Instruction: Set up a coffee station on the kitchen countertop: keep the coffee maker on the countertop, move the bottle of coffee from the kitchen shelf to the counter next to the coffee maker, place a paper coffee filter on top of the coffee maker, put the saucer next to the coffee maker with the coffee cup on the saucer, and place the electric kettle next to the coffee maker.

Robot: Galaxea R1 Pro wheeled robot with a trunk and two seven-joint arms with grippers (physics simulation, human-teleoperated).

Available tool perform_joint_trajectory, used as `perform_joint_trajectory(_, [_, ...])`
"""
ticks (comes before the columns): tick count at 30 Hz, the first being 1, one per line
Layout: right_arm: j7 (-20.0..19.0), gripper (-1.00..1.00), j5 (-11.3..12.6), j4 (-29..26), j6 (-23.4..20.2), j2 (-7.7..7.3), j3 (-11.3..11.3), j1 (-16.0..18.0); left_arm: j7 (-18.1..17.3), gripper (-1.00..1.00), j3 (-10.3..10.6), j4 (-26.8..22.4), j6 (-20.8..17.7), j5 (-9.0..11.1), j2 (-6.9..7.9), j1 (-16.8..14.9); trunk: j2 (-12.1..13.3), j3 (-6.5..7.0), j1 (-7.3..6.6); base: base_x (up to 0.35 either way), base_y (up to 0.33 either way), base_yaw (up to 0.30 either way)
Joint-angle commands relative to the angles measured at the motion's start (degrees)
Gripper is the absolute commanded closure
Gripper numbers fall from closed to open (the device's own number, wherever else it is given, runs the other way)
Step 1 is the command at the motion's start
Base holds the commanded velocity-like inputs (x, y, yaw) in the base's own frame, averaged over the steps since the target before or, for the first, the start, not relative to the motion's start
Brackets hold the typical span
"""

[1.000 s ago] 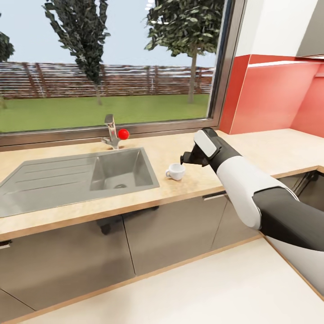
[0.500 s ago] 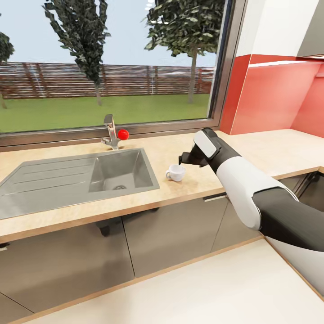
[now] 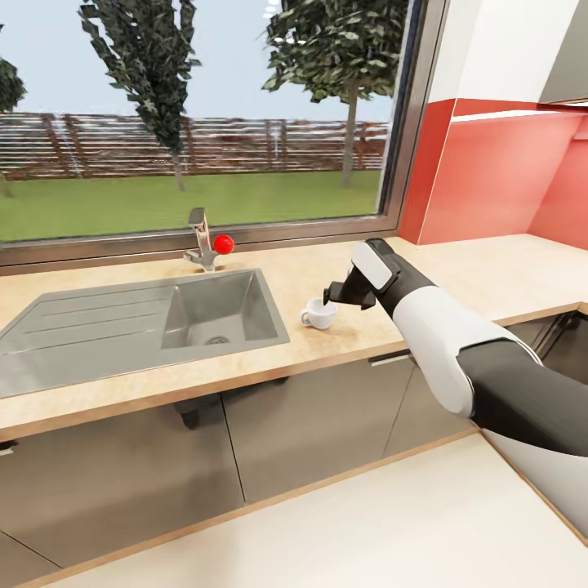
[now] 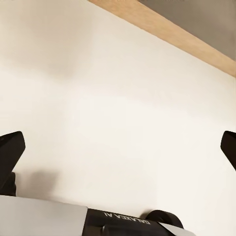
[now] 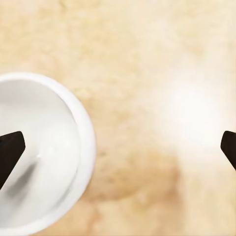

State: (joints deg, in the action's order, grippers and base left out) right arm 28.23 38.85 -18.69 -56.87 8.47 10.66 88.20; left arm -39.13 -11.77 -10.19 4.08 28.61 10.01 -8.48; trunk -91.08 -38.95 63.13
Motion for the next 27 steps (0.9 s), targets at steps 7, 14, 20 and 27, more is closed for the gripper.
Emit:
perform_joint_trajectory(7, [0.4,-1.00,0.6,0.1,-0.1,-0.04,0.4,0.0,-0.2,-1.00,-0.1,0.1,0.2,0.0,0.01,0.0,0.0,-0.05,0.00,0.000,0.000,0.000])
perform_joint_trajectory(14, [0.4,-1.00,0.6,0.1,-0.1,-0.04,0.4,0.0,-0.2,-1.00,-0.1,0.1,0.2,0.0,0.01,0.0,0.0,-0.05,0.00,0.000,0.000,0.000])
perform_joint_trajectory(20, [0.4,-1.00,0.6,0.5,-0.1,-0.04,0.4,0.0,-0.2,-1.00,-0.1,0.1,0.2,0.0,0.01,0.0,0.0,-0.05,0.00,0.000,0.000,0.000])
perform_joint_trajectory(27, [0.3,-1.00,0.7,2.6,0.0,-0.04,0.4,0.0,-0.2,-1.00,-0.1,0.1,0.1,0.0,0.01,0.0,0.0,-0.05,0.00,0.000,0.000,0.000])
